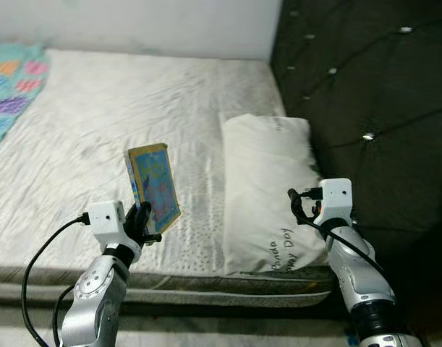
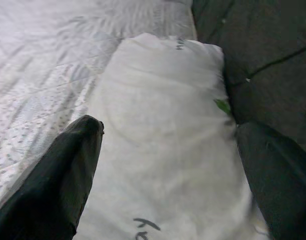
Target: Clean up the room
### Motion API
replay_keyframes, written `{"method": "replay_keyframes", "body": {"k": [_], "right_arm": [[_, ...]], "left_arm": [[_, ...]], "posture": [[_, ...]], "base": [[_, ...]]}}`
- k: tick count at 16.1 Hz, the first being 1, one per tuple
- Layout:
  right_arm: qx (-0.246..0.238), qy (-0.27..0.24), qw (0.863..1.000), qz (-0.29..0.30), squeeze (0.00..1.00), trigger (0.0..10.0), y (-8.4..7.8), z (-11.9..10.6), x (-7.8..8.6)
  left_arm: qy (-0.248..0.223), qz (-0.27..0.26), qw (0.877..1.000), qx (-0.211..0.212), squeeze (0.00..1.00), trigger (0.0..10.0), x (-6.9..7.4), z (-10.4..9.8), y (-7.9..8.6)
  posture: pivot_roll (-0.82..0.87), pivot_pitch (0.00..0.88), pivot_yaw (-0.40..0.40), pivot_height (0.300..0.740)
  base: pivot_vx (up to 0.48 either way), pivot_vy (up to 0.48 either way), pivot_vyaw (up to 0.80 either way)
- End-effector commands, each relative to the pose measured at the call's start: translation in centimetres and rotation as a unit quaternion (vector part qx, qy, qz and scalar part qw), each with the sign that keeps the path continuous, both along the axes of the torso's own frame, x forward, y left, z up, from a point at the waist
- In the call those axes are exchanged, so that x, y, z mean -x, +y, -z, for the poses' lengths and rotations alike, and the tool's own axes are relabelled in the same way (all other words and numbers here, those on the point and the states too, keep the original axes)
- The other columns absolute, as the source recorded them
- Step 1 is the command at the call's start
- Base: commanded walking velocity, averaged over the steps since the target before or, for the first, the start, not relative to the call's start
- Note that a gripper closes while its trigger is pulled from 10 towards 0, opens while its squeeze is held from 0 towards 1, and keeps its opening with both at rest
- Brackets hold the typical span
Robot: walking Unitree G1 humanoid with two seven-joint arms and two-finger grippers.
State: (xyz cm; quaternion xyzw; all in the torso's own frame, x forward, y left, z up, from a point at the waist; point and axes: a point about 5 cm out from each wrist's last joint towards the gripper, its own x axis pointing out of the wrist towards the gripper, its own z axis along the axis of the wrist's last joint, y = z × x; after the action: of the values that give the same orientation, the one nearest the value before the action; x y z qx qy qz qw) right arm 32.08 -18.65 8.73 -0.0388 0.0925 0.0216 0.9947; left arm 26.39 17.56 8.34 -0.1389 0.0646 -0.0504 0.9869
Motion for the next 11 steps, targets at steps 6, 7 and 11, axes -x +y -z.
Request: {"method": "replay_keyframes", "body": {"k": [6,7,11], "right_arm": [[0.006,0.006,1.0,0.006,0.0,10.0,-0.33,0.37,0.11],[0.006,0.006,1.0,0.005,0.0,10.0,-0.31,0.38,0.11],[0.008,0.006,1.0,0.004,0.0,10.0,-0.3,0.4,0.07]], "left_arm": [[-0.03,0.004,1.0,-0.005,0.0,10.0,-0.15,-1.09,0.03],[-0.03,0.004,1.0,-0.005,0.0,10.0,-0.14,-1.1,0.03],[-0.03,0.005,1.0,-0.005,0.0,10.0,-0.21,-1.07,-0.04]], "posture": [[-0.05,0.028,-0.022,0.74],[-0.05,0.028,-0.022,0.74],[-0.05,0.027,-0.024,0.74]], "base": [[0.219,0.0,0.0],[0.356,0.0,0.0],[0.356,0.0,0.0]]}}
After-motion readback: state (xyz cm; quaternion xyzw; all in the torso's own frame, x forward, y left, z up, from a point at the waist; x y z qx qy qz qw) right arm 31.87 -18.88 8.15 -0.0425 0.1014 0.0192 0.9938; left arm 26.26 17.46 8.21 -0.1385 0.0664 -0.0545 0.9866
